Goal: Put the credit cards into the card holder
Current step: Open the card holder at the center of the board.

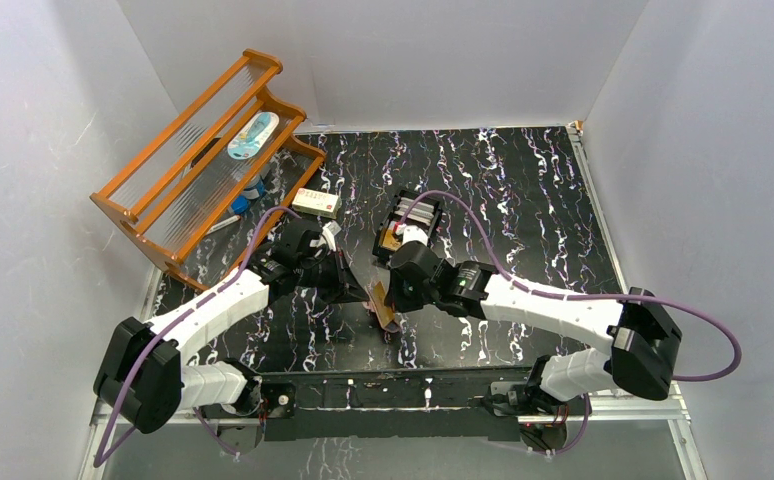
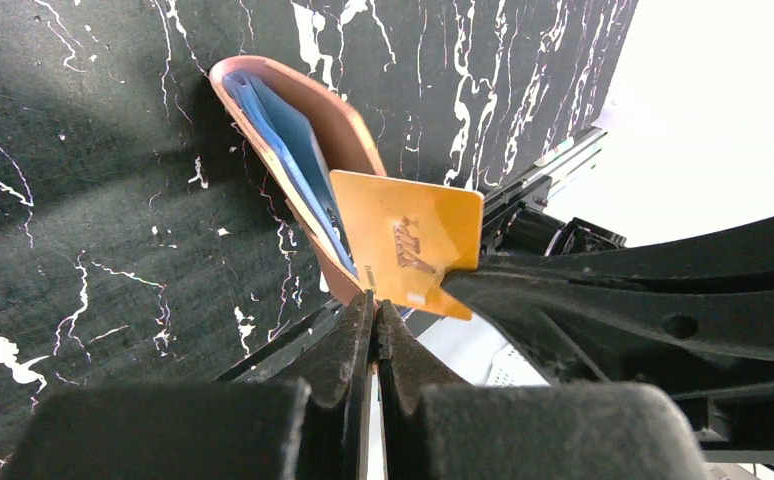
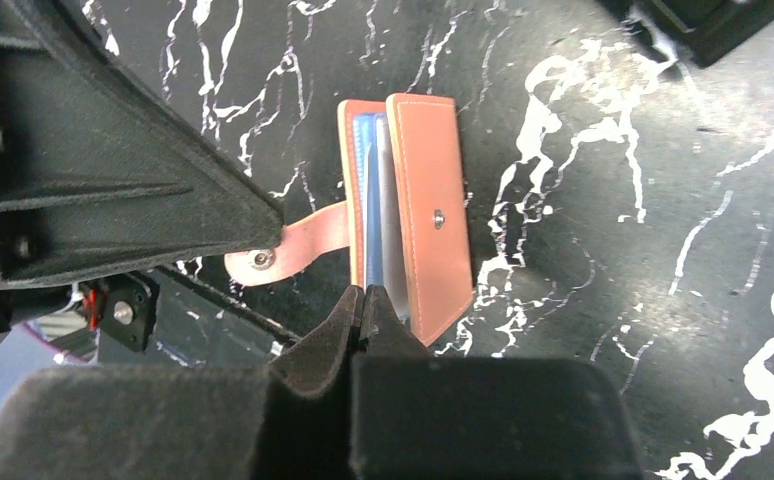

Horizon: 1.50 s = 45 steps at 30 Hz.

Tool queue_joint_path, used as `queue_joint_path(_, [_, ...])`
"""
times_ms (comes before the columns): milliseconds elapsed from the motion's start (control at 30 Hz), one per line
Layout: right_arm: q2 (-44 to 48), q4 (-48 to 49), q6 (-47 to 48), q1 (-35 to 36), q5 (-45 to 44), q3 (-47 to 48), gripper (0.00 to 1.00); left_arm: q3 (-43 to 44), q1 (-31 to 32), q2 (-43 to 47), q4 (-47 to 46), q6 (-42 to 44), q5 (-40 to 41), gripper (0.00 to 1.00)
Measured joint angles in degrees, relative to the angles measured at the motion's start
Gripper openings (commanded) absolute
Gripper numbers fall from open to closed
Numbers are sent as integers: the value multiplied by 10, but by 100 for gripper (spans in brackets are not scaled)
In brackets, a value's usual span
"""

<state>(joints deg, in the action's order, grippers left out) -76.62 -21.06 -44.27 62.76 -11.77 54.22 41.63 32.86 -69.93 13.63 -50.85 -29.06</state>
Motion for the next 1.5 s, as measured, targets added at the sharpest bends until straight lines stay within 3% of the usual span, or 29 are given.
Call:
queue_joint_path(167, [1,-26,3,0,-30,12,0,0,0,0,6,5,5,0])
queue_joint_path(1500, [-45,-15,10,22,7,35,0,0,0,4,36,18,31,0])
